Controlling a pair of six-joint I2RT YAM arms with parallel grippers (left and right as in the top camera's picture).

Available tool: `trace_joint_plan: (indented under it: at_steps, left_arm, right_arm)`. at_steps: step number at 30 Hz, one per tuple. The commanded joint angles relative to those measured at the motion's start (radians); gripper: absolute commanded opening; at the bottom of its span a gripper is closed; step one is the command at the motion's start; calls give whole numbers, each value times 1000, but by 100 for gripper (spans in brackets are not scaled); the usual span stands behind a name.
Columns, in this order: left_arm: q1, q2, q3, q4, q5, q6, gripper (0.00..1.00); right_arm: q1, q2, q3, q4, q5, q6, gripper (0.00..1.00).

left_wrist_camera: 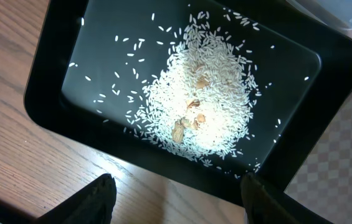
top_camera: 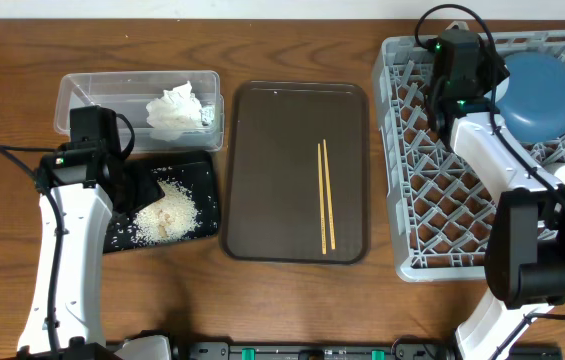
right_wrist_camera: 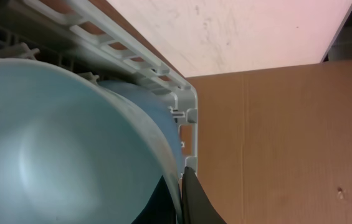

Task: Sort waste into correct bins and load items into the dishwasher rack
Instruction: 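Lower the bowl into the rack's upper left and release it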

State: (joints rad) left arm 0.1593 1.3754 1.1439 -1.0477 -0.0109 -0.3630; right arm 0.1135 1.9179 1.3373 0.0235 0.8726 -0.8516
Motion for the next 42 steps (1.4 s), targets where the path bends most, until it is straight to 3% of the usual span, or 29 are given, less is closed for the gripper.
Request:
trace_joint_plan:
  at_steps: [1,7,16,19,23,31,32,35,38,42]
  left_arm:
    - [3,-5,6,-5,-16,-6,68]
    - [3,-5,6,-6,-15,-6,68]
    - [3,-5,6,-7,-15,-6,68]
    - [3,-5,6,-7,-16,-6,68]
    - [3,-5,6,-6,-15,-6,68]
    - [3,-5,6,-7,-16,-6,68]
    - [3,-5,6,-9,-15,-6,68]
    - [3,-5,6,-10,-16,-6,68]
    - [3,-5,6,-10,-16,-6,68]
    - [3,-5,6,-10,-16,-6,68]
  right_arm:
    - [39,24,-4,-44,-5,55,1]
    - [84,24,-4,-125,-8,107,9]
    - [107,24,-4,-317,15,294,3]
    - [122,24,-4,-441,37,359,14]
    - [142,23,-4,-572,31,554,17]
    - [154,-64,-4,-651,-206,717,19]
    - [154,-87,-4,-652,-233,717,24]
    - [154,-176,-4,-652,-303,716,53]
    - [155,-282,-4,-650,-428,717,73]
    - [156,-383,-4,-664,-781,717,77]
